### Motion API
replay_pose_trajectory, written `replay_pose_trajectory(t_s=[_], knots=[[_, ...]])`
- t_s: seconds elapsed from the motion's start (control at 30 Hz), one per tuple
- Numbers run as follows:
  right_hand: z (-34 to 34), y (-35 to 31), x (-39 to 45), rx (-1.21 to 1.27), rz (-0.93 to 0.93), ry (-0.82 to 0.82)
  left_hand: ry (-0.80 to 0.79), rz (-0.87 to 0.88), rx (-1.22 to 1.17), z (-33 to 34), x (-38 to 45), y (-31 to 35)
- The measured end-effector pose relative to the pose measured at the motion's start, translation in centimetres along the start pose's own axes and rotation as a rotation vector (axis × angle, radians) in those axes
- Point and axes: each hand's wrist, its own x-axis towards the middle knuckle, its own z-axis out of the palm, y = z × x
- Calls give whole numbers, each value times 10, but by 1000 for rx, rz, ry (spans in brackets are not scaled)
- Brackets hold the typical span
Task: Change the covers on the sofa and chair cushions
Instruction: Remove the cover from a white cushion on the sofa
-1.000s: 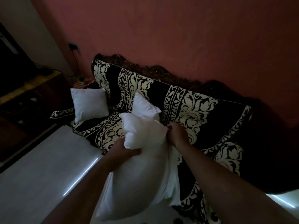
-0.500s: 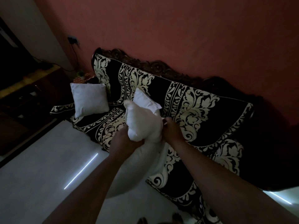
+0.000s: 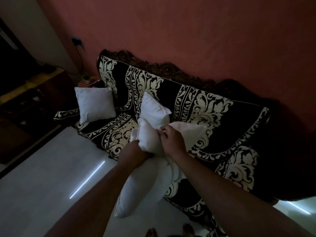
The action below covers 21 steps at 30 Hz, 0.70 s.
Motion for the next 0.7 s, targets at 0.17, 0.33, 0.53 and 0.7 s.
replay_pose_trajectory(t_s=[0.17, 0.33, 0.53, 0.7], knots=[[-11, 10, -7, 115, -32, 72, 222, -68, -855, -16, -6, -2], [-7, 39, -43, -67, 117, -1, 372, -18, -1052, -24, -11, 9], [20, 2, -54, -124, 11, -107, 749, -413, -880, -20, -4, 25], [19, -15, -59, -21, -26, -130, 779, -403, -844, -23, 9, 18]])
